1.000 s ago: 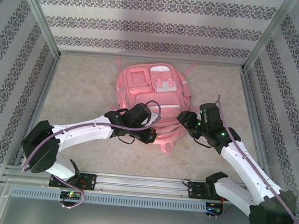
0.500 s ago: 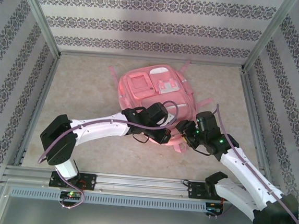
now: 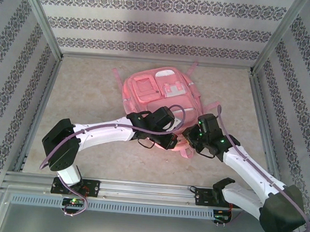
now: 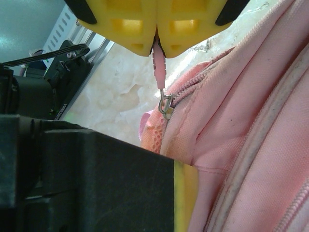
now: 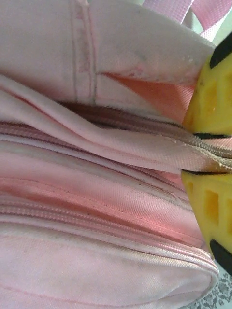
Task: Pack books, pencil case, and school supplies into a backpack
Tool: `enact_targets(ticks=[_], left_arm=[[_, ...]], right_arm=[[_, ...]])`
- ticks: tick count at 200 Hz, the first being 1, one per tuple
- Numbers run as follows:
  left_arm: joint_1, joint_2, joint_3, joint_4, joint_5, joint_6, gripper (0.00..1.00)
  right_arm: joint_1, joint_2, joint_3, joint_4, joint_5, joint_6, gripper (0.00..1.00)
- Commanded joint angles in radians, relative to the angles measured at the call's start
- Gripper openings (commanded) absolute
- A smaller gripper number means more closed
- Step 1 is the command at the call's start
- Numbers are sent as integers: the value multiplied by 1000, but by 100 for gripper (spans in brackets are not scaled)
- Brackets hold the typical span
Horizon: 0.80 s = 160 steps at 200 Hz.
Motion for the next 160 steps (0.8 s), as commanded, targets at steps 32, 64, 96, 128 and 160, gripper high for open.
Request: enact_targets(ticks=[32,64,96,128,160], left_arm=[[-26,-69,-50,3,-16,41,0],[-26,-107,-105,1,-49,37,0],[-23,-141,-149,-2,-79,32,0],[-16,-170,-182,-8,-103,29,0],[-1,-201,-218,-21,-134,22,0]], right_arm=[[6,0,-12,34,96,12,4],[0,-19,-13,16,124,21,2],[-11,-31,-18,6,133,23,1],[-24,-40,-20,-1,136,18,0],[-39,-47,-20,-10,134,10,0]])
